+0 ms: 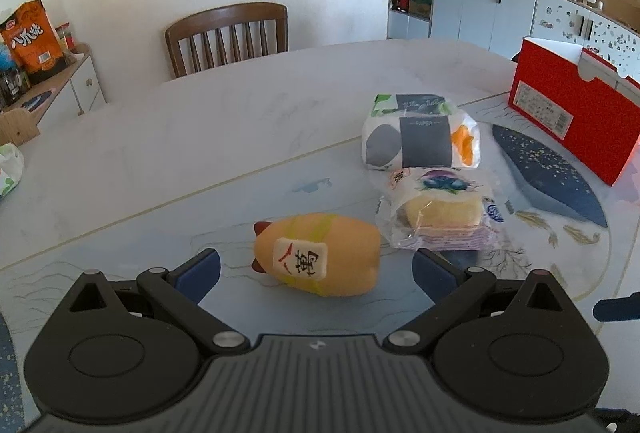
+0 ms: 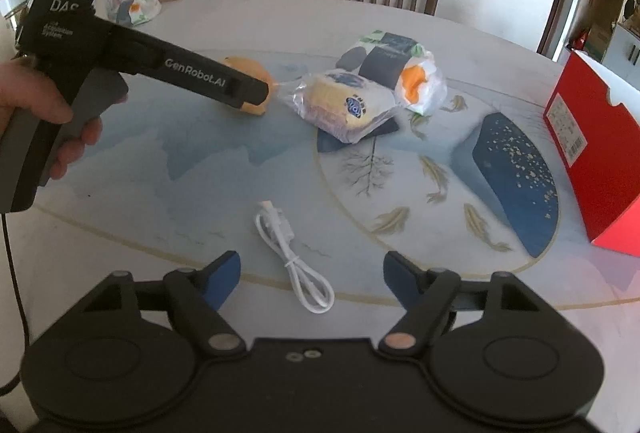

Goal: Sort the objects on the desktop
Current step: 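Grasp the yellow bottle-shaped snack with the left gripper while the right grasps the white cable, then carry the yellow snack and white cable with both grippers over the red box, then open the left gripper to drop the yellow snack while the right releases the cable, then withdraw both grippers from the red box toward the remaining snacks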

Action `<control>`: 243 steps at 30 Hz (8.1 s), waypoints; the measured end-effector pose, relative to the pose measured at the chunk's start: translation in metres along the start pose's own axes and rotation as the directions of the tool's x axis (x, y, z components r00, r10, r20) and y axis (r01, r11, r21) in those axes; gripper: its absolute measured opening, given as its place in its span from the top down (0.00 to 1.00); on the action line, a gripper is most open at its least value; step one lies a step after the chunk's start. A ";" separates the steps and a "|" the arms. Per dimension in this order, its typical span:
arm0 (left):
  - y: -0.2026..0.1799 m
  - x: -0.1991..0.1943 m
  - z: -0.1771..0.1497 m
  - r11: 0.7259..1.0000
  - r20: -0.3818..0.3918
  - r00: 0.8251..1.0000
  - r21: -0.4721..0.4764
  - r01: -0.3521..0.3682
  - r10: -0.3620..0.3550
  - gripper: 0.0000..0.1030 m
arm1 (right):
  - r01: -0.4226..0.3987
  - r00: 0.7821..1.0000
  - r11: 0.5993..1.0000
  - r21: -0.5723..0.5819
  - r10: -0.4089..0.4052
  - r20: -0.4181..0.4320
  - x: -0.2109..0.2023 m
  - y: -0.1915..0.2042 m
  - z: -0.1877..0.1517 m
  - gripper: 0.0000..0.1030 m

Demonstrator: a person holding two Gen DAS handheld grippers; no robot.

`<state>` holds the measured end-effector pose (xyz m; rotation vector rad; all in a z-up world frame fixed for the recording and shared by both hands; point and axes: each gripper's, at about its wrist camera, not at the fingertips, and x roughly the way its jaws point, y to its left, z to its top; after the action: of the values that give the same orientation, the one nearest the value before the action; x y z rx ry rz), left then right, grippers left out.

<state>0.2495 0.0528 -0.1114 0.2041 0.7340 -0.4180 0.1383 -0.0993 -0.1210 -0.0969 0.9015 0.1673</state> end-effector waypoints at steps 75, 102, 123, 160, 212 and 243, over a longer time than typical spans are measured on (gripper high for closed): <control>-0.142 -0.053 0.047 0.991 -0.025 0.991 0.010 0.131 -0.131 0.28 | -0.039 0.997 0.984 0.176 0.028 0.065 -0.053 -0.128 -0.001 0.86; -0.257 -0.038 0.116 0.960 -0.054 0.968 0.125 0.252 -0.247 0.28 | -0.078 0.990 0.969 0.235 0.047 0.135 -0.102 -0.281 0.025 0.86; -0.366 0.008 0.189 0.909 -0.082 0.952 0.286 0.304 -0.293 0.28 | 0.040 0.986 0.950 0.308 -0.087 0.140 -0.102 -0.411 0.028 0.97; -0.426 0.129 0.204 0.863 -0.308 0.909 0.334 0.379 -0.280 0.18 | 0.046 0.999 0.923 0.383 -0.052 0.005 -0.037 -0.459 0.015 0.91; -0.279 -0.027 0.165 0.940 0.075 0.957 0.224 0.259 -0.281 0.02 | 0.016 0.991 0.954 0.299 -0.055 0.122 -0.080 -0.327 0.039 0.55; -0.098 -0.047 0.057 0.993 0.107 0.987 -0.014 0.119 -0.117 0.00 | -0.134 0.976 0.988 0.079 0.118 0.186 -0.020 -0.179 0.113 0.17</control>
<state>0.2099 -0.0401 -0.0411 0.1186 0.6477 -0.5295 0.2467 -0.2602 -0.0331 0.0598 0.7329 0.2493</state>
